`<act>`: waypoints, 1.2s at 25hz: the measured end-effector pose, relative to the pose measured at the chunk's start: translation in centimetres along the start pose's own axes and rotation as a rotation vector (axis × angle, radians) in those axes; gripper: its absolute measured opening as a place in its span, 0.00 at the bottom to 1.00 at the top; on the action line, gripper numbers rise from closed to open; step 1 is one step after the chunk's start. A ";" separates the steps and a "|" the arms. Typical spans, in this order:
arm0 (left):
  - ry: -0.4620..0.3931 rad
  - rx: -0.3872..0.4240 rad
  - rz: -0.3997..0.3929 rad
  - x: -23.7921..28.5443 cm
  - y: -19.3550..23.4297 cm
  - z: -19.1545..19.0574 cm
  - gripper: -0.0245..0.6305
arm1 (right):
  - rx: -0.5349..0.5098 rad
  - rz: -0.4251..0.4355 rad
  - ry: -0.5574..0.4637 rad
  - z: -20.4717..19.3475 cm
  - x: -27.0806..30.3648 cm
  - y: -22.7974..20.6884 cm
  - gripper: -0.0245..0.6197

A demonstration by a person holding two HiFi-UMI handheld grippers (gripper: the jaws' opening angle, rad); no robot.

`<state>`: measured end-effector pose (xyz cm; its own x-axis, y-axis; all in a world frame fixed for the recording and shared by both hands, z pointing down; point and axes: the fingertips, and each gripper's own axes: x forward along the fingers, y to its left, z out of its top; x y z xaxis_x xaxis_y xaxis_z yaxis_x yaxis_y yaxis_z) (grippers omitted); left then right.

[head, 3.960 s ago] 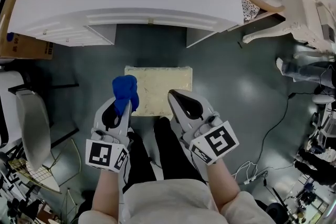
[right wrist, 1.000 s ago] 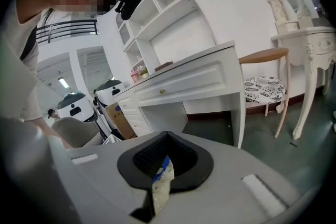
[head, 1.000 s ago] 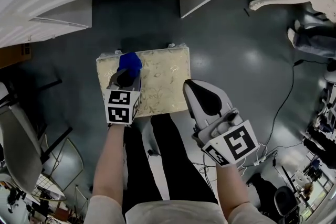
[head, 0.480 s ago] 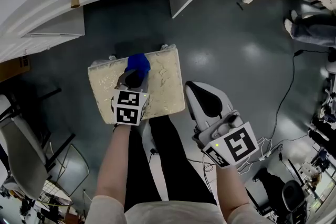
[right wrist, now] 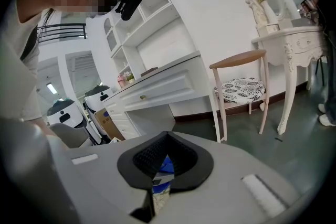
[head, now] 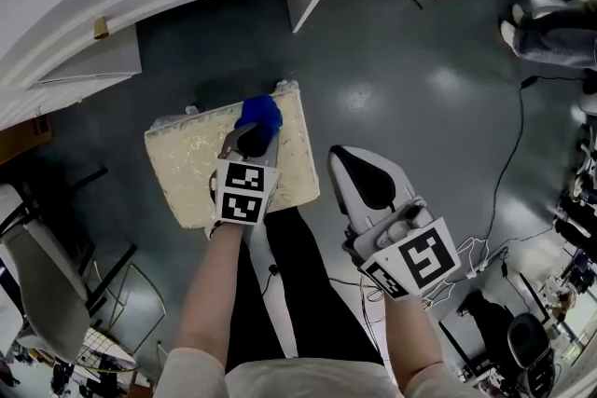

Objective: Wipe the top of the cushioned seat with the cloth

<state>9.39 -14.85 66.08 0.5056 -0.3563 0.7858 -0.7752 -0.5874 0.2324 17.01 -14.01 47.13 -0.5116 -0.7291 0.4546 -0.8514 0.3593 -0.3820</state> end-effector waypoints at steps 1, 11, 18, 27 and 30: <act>0.000 0.004 -0.006 0.3 -0.5 0.2 0.11 | 0.001 -0.003 -0.002 0.0 -0.2 -0.2 0.04; 0.020 0.076 -0.046 2.6 -4.5 1.2 0.11 | 0.018 -0.034 -0.001 -0.8 -2.0 -2.0 0.04; 0.004 0.028 -0.031 2.1 -4.8 0.8 0.11 | 0.018 -0.036 -0.005 -0.7 -2.4 -1.8 0.04; 0.015 0.021 -0.054 0.7 -6.5 -1.9 0.11 | 0.006 -0.024 -0.001 -1.1 -2.4 -0.2 0.04; 0.019 0.034 -0.059 0.1 -6.6 -2.7 0.11 | 0.005 -0.024 0.005 -1.5 -2.5 0.4 0.04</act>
<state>13.57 -9.06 66.17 0.5427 -0.3064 0.7820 -0.7306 -0.6316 0.2596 17.83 -11.19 47.02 -0.4921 -0.7342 0.4677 -0.8627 0.3390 -0.3753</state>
